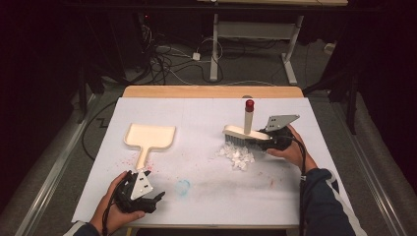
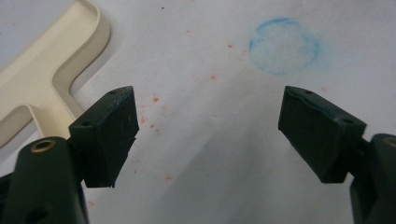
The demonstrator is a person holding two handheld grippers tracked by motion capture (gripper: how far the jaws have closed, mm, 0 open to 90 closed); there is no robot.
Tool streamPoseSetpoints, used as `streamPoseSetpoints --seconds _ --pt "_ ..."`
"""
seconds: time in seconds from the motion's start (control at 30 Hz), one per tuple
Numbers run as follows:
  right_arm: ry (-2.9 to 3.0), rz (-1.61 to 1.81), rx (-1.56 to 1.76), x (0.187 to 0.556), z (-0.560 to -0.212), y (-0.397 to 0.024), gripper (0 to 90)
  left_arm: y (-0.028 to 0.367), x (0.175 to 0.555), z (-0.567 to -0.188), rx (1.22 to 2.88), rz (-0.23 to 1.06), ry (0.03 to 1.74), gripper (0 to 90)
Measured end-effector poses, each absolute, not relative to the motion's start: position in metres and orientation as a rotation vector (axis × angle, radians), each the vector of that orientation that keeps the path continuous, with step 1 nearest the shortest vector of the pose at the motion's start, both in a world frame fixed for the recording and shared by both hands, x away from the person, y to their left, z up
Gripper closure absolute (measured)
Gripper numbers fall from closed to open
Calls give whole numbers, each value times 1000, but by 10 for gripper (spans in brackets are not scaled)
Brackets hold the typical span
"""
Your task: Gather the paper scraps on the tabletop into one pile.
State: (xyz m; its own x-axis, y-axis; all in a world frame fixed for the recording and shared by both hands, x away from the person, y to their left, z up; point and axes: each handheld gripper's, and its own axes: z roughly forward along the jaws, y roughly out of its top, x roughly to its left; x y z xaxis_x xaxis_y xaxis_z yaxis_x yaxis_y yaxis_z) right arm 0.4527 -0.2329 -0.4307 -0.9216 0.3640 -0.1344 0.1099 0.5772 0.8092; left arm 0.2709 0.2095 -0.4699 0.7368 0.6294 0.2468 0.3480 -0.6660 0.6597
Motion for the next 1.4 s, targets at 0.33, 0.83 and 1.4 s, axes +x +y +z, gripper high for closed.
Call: streamPoseSetpoints --seconds 0.33,0.83,1.4 --pt "2395 1224 619 438 -420 -250 675 211 269 -468 2338 633 727 194" --pt "2208 1051 974 392 -436 -233 676 209 269 -465 2324 643 708 194" --pt "2027 1159 1100 369 -440 -214 677 206 271 -465 2324 634 687 194"
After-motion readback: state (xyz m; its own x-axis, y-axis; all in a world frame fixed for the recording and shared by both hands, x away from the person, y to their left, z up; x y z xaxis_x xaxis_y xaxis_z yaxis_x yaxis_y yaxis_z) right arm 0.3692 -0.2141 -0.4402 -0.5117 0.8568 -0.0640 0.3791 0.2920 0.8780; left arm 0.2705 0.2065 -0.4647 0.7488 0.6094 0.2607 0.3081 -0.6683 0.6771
